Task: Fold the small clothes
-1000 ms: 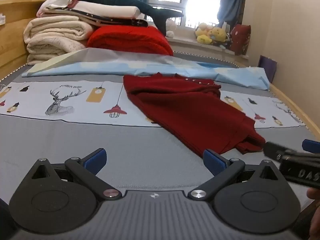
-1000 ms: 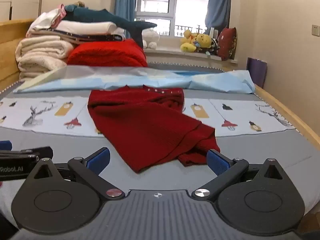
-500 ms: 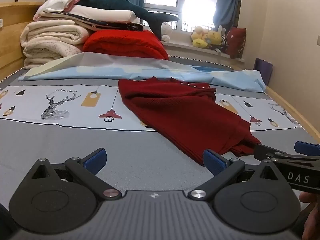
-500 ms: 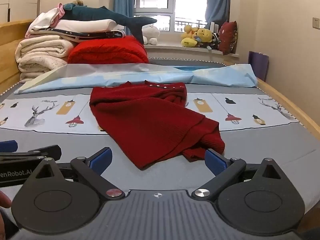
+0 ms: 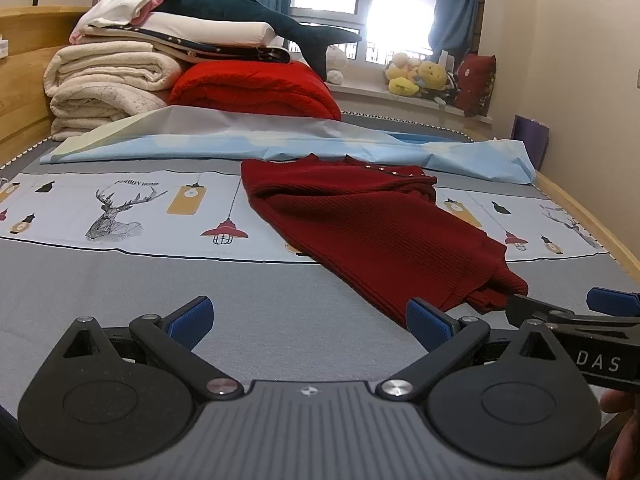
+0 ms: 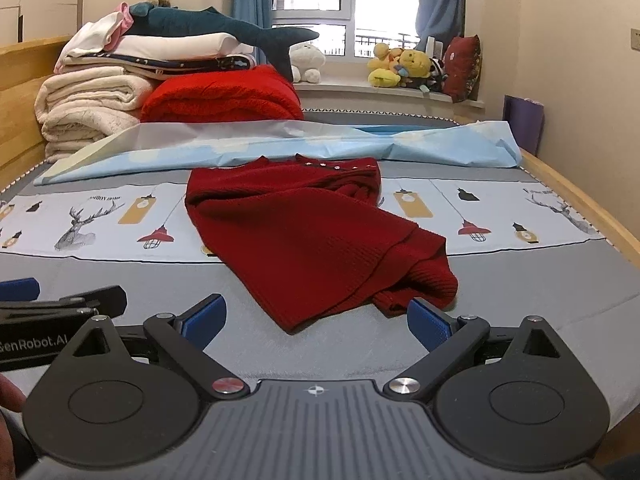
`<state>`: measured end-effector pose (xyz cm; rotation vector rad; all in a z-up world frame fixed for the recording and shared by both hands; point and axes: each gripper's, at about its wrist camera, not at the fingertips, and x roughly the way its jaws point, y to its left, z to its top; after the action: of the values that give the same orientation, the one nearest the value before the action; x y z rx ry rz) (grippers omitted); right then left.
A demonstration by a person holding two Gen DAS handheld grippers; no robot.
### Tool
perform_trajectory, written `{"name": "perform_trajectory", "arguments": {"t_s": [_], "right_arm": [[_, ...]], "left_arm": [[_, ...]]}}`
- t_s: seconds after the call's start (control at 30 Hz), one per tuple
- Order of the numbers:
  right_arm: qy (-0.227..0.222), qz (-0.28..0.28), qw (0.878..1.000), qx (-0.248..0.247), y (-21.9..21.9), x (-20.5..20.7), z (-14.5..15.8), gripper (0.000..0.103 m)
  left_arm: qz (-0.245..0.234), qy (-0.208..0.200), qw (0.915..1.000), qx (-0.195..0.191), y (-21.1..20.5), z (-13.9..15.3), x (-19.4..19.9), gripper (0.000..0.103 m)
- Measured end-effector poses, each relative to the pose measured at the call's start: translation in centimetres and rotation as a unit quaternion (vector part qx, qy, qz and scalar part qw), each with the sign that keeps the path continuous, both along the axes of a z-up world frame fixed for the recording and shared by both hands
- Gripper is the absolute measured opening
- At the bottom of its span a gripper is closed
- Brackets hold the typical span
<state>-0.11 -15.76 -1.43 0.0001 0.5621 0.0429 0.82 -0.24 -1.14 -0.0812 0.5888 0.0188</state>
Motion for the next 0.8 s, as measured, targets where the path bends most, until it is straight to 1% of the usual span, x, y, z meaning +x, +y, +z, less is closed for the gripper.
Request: {"name": "perform_trajectory", "arguments": {"t_s": [0.47,0.8], "right_arm": [[0.003,-0.002,1.000,-0.015,0.44,0.20,-0.33,0.097],[0.002,-0.003,1.000,-0.016,0.39,0.29,-0.45,0.097]], "left_arm": [[-0.005,-0.004,1.0000,-0.002,-0.06,0.08,-0.01,0.102],[-0.004,-0.003,1.0000,-0.003,0.09,-0.07,-0.08,0.102]]}}
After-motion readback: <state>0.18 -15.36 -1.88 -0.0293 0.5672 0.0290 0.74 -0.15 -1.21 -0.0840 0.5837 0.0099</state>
